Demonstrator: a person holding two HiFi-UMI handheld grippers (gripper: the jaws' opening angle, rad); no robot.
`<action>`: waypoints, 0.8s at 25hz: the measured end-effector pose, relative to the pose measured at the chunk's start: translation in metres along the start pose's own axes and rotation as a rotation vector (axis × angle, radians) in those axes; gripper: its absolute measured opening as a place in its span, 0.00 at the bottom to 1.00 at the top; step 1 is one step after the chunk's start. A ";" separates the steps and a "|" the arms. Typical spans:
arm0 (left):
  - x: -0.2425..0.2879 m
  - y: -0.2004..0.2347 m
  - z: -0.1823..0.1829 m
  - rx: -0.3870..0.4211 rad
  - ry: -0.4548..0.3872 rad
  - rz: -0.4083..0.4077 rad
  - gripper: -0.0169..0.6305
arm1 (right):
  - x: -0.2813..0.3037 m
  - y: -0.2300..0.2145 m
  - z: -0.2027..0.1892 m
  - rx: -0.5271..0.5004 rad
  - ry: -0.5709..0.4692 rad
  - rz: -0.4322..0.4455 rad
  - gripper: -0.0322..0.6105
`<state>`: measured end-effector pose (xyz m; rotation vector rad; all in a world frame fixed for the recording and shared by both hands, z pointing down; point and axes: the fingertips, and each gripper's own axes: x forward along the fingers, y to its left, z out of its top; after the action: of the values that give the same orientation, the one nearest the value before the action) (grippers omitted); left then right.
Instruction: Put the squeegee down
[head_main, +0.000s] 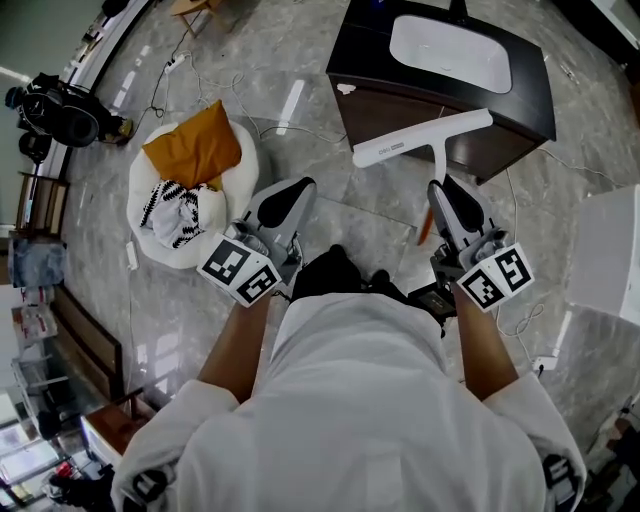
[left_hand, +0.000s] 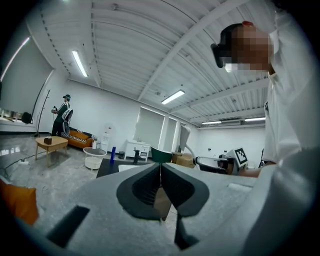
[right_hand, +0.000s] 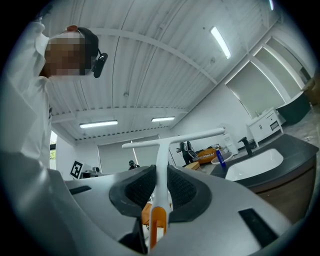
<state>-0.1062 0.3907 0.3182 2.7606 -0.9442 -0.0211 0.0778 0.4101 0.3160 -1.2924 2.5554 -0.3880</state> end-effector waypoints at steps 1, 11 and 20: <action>0.001 0.003 -0.003 -0.005 0.008 0.004 0.05 | 0.002 -0.003 -0.003 0.007 0.006 -0.002 0.17; 0.043 0.054 -0.016 -0.052 -0.003 -0.001 0.05 | 0.049 -0.045 -0.017 0.006 0.059 -0.025 0.17; 0.091 0.149 0.030 -0.142 -0.118 -0.018 0.05 | 0.140 -0.080 0.005 -0.031 0.081 -0.045 0.17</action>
<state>-0.1263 0.2154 0.3267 2.6610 -0.9082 -0.2474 0.0591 0.2504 0.3243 -1.3743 2.6118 -0.4198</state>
